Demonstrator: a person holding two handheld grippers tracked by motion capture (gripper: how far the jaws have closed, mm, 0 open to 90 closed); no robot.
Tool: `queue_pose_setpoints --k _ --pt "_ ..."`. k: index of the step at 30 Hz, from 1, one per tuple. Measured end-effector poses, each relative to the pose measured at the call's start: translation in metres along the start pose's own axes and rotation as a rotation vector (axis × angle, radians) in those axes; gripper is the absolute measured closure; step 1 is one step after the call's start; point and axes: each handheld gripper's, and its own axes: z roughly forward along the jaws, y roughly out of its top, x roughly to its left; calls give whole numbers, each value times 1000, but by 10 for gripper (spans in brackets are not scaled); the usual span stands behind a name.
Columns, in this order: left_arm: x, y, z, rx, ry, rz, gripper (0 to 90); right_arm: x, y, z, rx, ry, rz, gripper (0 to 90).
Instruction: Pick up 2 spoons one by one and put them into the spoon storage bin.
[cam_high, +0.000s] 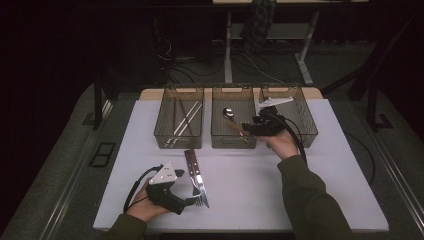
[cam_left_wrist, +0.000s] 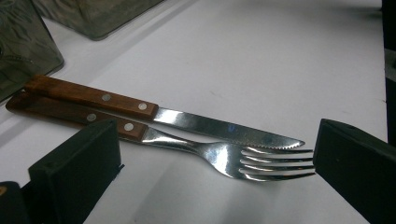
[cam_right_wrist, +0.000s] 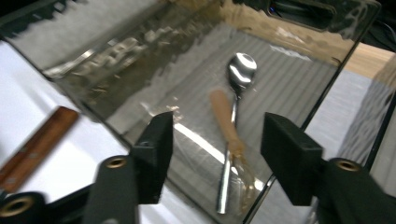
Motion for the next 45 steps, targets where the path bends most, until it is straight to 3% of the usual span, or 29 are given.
queue_pose_setpoints --k 2,8,12,14,19,23,36,38,45 --pt "0 0 0 2 2 0 0 1 -3 -7 -30 35 5 367" --pt "0 0 0 9 11 -3 5 3 -17 -25 -81 76 57 252" --pt "1 1 -1 20 27 -8 40 5 -30 -36 -95 110 57 193" --pt "2 1 -2 23 29 -17 65 6 -39 -42 -104 118 29 187" --pt "2 3 -6 23 64 -18 174 10 -59 -53 -95 106 -46 174" --pt "4 4 -12 15 83 -28 307 12 -79 -59 -90 132 -53 174" --pt "21 24 -1 63 109 -31 850 5 -132 -75 -67 88 -59 174" --pt "23 26 2 71 102 -36 887 5 -138 -78 -66 90 -69 174" --pt "33 36 11 86 104 -24 888 6 -156 -88 -50 92 -104 168"
